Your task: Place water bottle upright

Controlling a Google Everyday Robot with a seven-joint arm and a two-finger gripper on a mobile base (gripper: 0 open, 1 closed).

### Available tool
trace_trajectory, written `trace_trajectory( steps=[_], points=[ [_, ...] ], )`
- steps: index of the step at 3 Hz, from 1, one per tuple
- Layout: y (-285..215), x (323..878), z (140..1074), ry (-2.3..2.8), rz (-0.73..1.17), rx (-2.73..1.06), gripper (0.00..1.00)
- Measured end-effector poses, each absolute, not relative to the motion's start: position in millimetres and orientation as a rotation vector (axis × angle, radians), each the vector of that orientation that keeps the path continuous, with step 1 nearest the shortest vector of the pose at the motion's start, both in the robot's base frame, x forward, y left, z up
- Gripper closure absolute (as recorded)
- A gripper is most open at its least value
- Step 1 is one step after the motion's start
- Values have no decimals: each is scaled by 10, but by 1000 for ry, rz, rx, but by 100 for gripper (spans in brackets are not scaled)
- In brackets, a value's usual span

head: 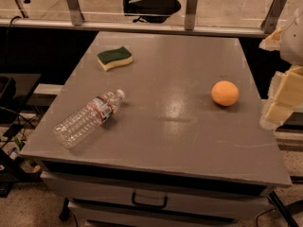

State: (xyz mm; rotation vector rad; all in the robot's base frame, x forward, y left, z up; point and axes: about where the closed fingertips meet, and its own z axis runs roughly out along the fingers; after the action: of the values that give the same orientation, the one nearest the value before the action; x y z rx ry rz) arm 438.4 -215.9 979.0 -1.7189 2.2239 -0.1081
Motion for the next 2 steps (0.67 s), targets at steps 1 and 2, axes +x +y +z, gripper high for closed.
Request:
trace_trajectory(
  steps=[1,2],
  points=[
    [-2145,4393,9802,2219,-114,-1721,0],
    [-1835,4532,9843,2137,-108,-1793,0]
  ],
)
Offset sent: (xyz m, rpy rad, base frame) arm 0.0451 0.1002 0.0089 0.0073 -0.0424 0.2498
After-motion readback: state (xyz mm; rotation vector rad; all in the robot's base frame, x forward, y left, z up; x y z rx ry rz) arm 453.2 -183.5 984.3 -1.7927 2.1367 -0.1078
